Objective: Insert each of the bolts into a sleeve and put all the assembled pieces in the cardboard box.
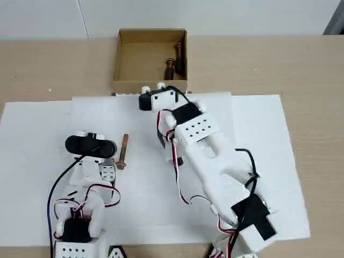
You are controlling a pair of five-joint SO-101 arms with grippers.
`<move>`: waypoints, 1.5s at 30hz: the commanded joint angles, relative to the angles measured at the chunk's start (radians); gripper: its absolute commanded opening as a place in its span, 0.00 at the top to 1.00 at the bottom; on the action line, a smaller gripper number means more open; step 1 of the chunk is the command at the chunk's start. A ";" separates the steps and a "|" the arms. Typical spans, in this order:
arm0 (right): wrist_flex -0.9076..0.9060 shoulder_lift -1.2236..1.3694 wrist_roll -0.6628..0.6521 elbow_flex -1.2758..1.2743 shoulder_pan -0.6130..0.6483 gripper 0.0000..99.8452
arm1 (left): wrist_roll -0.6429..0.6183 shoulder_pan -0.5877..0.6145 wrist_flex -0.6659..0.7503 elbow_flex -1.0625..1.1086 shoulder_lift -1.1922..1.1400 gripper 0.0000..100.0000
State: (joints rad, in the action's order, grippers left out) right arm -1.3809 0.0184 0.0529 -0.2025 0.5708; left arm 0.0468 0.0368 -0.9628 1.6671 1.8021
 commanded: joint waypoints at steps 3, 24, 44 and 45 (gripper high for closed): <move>0.140 -0.048 0.006 -0.083 0.007 0.83 | 0.003 0.006 0.014 -0.004 0.009 0.99; 0.337 -0.056 0.009 -0.290 0.005 1.00 | 0.003 0.006 0.014 -0.004 0.009 0.99; -0.012 -0.522 0.011 -0.051 0.001 1.00 | 0.000 0.006 0.014 -0.005 0.009 0.99; -0.038 -0.555 0.011 -0.051 0.001 1.00 | 0.003 0.009 0.012 -0.005 0.009 0.99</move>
State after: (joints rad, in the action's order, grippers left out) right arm -1.3533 -0.4266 0.0529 -0.3084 0.5723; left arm 0.0468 0.0368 -0.9628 1.6671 1.8021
